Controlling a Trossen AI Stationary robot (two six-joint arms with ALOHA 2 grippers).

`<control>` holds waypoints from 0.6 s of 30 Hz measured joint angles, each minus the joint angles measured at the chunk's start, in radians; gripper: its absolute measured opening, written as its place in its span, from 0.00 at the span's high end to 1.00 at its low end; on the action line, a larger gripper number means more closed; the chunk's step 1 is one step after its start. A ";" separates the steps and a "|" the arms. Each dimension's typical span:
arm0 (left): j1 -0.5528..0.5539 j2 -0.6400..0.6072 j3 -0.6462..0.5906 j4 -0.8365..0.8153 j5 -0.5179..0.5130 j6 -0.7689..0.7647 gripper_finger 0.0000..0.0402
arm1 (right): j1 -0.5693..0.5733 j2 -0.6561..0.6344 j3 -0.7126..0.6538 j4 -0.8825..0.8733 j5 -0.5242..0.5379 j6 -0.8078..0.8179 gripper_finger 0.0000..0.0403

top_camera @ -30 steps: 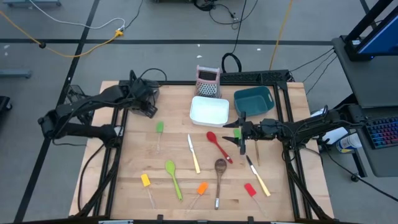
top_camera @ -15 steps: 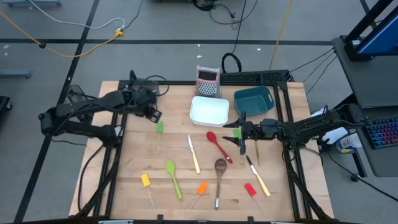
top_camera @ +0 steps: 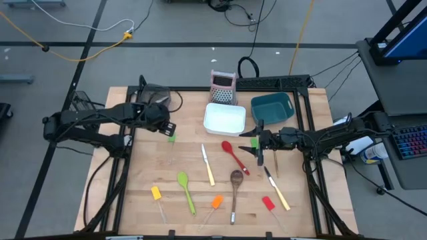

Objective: Pick & Place Kitchen Items
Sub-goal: Put the top yellow knife into the black bin

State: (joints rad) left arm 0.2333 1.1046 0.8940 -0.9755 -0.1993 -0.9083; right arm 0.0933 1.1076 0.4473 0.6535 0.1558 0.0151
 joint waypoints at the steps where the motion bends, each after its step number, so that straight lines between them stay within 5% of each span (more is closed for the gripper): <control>1: -0.011 0.000 0.000 0.001 0.000 -0.012 0.70 | 0.000 0.000 0.000 0.000 0.000 0.000 0.44; 18: -0.195 0.000 0.000 0.105 -0.001 -0.121 0.70 | 0.000 0.000 0.000 0.000 0.000 0.000 0.44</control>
State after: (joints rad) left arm 0.0381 1.1049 0.8940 -0.8705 -0.2003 -1.0288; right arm 0.0931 1.1078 0.4473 0.6535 0.1557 0.0151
